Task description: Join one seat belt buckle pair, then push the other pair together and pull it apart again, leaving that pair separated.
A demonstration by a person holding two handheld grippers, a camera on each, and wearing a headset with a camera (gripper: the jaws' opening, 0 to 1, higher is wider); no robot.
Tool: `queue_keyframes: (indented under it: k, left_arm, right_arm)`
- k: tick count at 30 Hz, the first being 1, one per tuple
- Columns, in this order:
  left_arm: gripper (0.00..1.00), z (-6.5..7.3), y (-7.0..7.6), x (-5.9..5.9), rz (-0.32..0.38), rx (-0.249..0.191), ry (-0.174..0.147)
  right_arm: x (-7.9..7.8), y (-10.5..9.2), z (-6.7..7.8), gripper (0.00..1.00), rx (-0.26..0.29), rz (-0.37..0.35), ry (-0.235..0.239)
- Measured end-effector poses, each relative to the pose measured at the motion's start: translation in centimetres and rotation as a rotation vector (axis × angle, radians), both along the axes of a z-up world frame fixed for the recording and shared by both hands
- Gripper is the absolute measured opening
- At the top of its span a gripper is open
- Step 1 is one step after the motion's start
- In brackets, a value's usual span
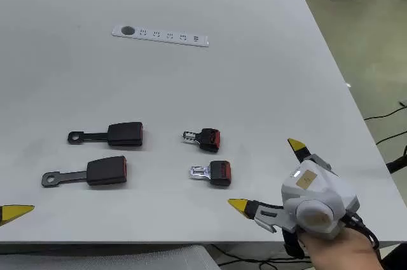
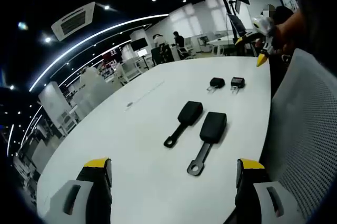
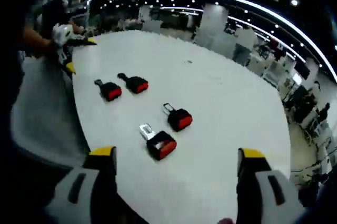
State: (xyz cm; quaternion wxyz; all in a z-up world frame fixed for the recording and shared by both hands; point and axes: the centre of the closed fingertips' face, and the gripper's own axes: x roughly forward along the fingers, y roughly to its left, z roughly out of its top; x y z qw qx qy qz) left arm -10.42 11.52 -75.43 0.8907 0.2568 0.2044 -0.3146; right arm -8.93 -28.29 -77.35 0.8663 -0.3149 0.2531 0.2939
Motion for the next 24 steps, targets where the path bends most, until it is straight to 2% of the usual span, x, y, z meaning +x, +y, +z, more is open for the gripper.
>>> queue_keyframes:
  k: [1, 3, 4, 5, 7, 9, 13, 17, 21, 22, 24]
  left_arm:
    - [1.00, 0.0, 0.0, 0.0, 0.001, 0.000, 0.000]
    - [1.00, 0.0, 0.1, 0.0, 0.002, 0.003, -0.003]
    - [1.00, 0.0, 0.0, 0.0, 0.003, 0.002, -0.003]
    - [1.00, 0.0, 0.0, 0.0, 0.003, 0.000, -0.002]
    - [1.00, 0.0, 0.1, 0.0, 0.003, 0.005, -0.004]
    - [1.00, 0.0, 0.0, 0.0, 0.002, 0.004, -0.003]
    - [1.00, -0.1, 0.0, 0.0, 0.000, 0.008, -0.001]
    - [1.00, -0.1, 0.0, -0.1, -0.002, 0.009, -0.001]
    - [1.00, -0.1, 0.0, -0.1, -0.002, 0.006, -0.002]
    - [1.00, 0.0, 0.0, 0.0, -0.001, 0.005, -0.003]
    - [1.00, -0.1, 0.0, -0.1, 0.000, 0.006, 0.000]
  right_arm:
    - [0.1, 0.1, 0.2, 1.00, 0.008, -0.007, -0.013]
    - [-0.1, 0.3, 0.0, 1.00, 0.006, 0.008, -0.001]
    - [-0.4, -0.2, -0.6, 1.00, -0.053, 0.014, 0.029]
    - [-0.2, -0.2, -0.5, 1.00, -0.067, 0.020, 0.013]
    - [-0.3, 0.0, -0.6, 1.00, -0.064, 0.030, 0.018]
    - [-0.4, 0.1, -0.8, 1.00, -0.075, 0.034, 0.044]
    - [-0.5, 0.1, -0.8, 1.00, -0.094, 0.044, 0.045]
    - [-0.2, 0.5, -0.4, 1.00, -0.040, 0.027, 0.047]
    - [-0.3, 1.5, 0.0, 1.00, 0.004, 0.060, 0.040]
    - [-0.3, 1.8, 0.2, 1.00, 0.023, 0.065, 0.041]
    - [-0.4, 2.7, 0.4, 1.00, 0.110, 0.057, 0.073]
